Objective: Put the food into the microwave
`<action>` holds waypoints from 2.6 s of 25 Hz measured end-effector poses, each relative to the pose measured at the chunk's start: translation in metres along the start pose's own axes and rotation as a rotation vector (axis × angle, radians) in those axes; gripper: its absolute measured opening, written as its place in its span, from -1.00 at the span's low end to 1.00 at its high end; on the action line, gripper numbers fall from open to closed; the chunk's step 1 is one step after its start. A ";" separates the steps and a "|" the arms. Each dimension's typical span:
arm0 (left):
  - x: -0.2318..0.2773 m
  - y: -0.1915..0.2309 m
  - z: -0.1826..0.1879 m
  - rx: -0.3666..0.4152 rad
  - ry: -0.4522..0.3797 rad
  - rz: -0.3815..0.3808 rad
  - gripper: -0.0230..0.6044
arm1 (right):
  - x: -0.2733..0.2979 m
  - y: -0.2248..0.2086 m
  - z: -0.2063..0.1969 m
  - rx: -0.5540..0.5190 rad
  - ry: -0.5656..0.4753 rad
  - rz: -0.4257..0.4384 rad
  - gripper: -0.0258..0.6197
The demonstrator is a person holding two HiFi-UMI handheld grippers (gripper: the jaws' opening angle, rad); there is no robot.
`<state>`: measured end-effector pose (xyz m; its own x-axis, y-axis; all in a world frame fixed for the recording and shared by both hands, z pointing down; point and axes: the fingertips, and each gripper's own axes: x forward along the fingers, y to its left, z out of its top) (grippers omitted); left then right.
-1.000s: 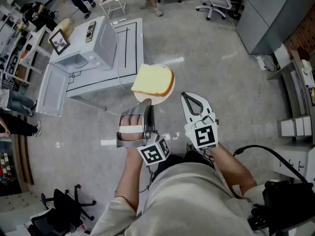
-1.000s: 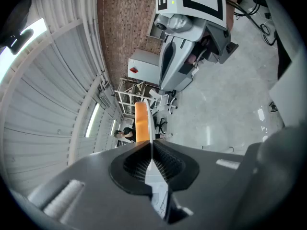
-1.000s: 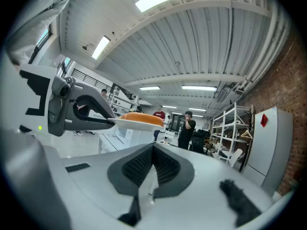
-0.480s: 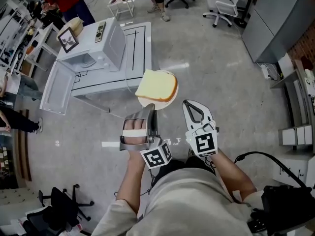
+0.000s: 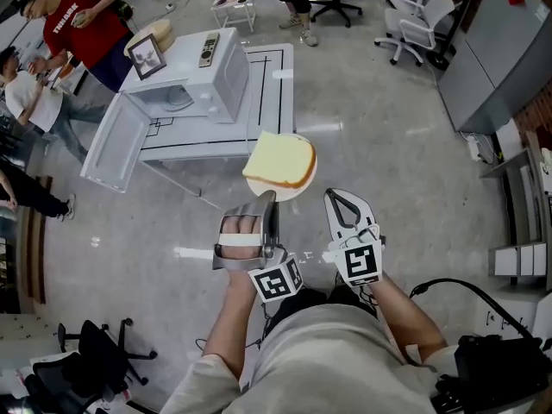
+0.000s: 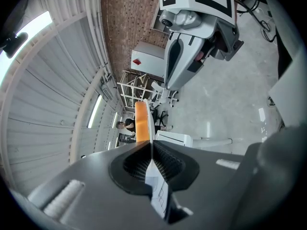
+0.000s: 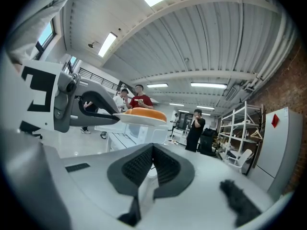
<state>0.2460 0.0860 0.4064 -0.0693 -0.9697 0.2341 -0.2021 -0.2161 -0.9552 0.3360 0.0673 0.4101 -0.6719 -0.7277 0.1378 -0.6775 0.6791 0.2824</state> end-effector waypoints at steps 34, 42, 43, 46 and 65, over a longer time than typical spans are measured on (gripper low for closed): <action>0.118 0.052 -0.255 -0.051 0.357 0.017 -0.85 | 0.283 0.118 0.049 -0.026 -0.091 0.376 -0.89; 0.134 0.043 -0.315 -0.076 0.434 -0.015 -0.85 | 0.332 0.151 0.051 -0.060 -0.080 0.458 -0.89; 0.136 0.043 -0.323 -0.078 0.436 -0.018 -0.85 | 0.339 0.156 0.052 -0.062 -0.077 0.462 -0.89; 0.141 0.042 -0.347 -0.082 0.423 -0.028 -0.85 | 0.358 0.174 0.055 -0.064 -0.064 0.460 -0.89; 0.215 0.027 -0.512 0.044 0.132 -0.110 -0.85 | 0.456 0.284 0.060 -0.053 0.095 0.204 -0.89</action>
<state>-0.2749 -0.0704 0.5241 -0.1773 -0.9171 0.3570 -0.1729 -0.3280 -0.9287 -0.1811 -0.0659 0.4966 -0.7607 -0.5833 0.2848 -0.5122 0.8089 0.2887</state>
